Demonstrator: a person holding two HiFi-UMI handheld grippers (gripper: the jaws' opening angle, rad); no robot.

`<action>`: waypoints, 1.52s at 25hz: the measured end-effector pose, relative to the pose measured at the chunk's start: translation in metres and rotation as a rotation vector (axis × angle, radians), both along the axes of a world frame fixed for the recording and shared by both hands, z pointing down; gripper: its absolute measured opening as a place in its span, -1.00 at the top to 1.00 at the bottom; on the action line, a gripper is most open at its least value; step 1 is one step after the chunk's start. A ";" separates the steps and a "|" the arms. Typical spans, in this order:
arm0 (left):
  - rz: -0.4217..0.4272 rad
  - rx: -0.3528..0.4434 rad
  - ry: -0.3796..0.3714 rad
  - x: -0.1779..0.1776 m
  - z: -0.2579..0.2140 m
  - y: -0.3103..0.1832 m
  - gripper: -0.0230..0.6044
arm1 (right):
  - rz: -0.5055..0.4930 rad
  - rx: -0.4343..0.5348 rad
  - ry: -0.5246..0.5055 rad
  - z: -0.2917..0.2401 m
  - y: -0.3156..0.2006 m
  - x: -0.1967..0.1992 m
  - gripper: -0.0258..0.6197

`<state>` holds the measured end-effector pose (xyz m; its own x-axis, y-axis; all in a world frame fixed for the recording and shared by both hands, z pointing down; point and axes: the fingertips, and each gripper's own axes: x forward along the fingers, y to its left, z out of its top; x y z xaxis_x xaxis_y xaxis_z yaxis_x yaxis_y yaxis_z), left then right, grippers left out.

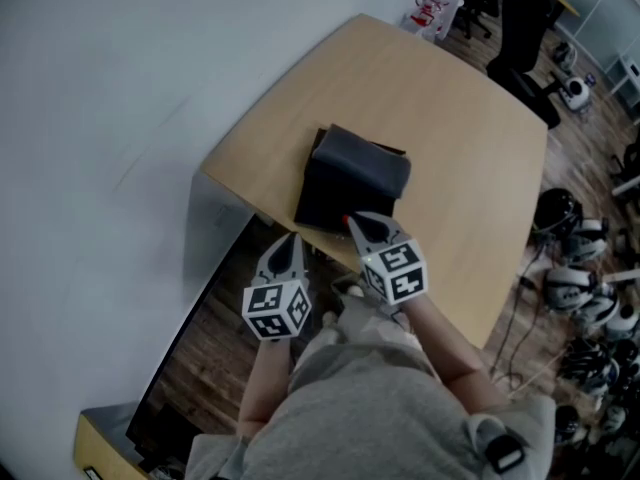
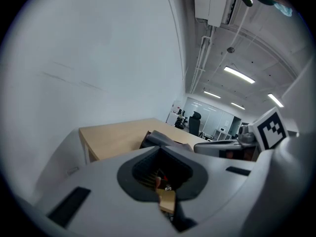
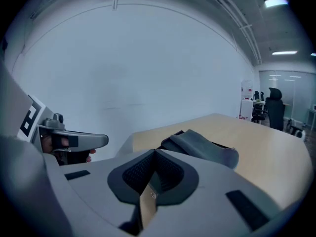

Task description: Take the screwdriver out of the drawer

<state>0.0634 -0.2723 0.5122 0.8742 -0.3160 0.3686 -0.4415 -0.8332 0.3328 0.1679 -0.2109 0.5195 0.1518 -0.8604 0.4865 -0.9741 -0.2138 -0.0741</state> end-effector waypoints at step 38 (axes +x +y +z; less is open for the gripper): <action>-0.023 -0.057 -0.032 0.055 0.032 -0.062 0.93 | -0.263 -0.693 -0.312 0.163 -0.037 -0.009 0.64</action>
